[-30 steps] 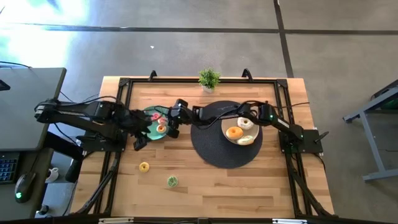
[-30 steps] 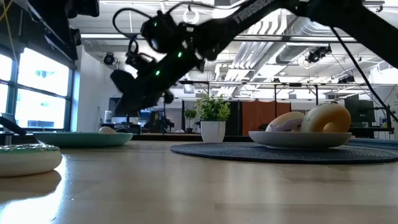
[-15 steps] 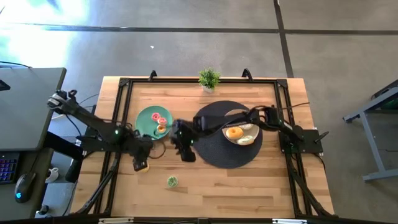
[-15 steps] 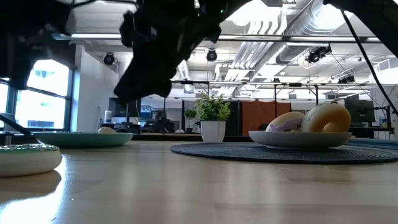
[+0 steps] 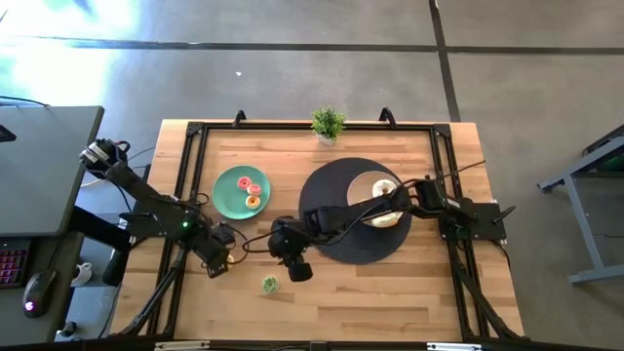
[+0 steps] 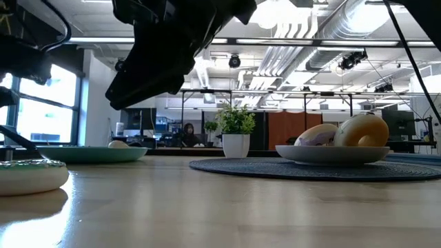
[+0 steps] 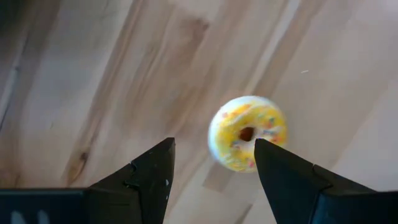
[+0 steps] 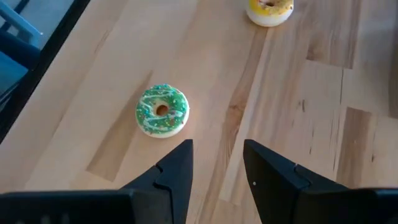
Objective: Pick & Place donuts
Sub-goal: Put the small yellow donut on the green plate
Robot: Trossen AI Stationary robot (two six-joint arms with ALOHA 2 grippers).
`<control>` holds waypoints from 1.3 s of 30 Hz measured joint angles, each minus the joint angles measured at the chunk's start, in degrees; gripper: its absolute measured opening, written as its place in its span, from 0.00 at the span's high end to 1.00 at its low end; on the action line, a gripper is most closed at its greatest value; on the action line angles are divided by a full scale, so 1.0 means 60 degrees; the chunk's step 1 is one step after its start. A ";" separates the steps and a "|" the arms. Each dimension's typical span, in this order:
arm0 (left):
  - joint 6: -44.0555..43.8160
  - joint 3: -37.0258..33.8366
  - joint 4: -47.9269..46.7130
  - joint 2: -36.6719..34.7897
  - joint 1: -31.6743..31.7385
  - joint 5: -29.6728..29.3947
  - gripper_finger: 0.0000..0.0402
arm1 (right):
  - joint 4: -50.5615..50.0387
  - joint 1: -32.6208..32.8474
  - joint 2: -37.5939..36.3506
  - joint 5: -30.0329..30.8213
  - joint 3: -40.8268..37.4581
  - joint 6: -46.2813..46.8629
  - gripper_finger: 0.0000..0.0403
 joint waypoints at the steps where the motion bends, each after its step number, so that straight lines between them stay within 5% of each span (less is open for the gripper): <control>1: -0.0063 -0.0099 0.0017 -0.0001 -0.0040 -0.0012 0.46 | 0.0000 0.0007 0.0000 0.0082 0.0000 0.0024 0.66; 12: -0.0269 -0.0818 0.0802 -0.0007 -0.0079 0.0207 0.48 | 0.0004 -0.0091 0.0000 0.0315 0.0000 0.0100 0.66; 27: 0.0105 -0.0754 0.1562 -0.0093 -0.0079 -0.0135 0.87 | 0.0004 -0.0183 0.0000 0.0311 0.0000 0.0095 0.66; 31: 0.0447 -0.0395 0.1357 -0.0350 -0.0076 -0.0878 0.98 | 0.0007 -0.0186 0.0001 0.0311 0.0000 0.0096 0.66; 39: -0.0103 0.0784 -0.1871 -0.1751 0.0145 -0.3980 0.97 | 0.0161 -0.0186 0.0004 0.0214 0.0000 0.0098 0.66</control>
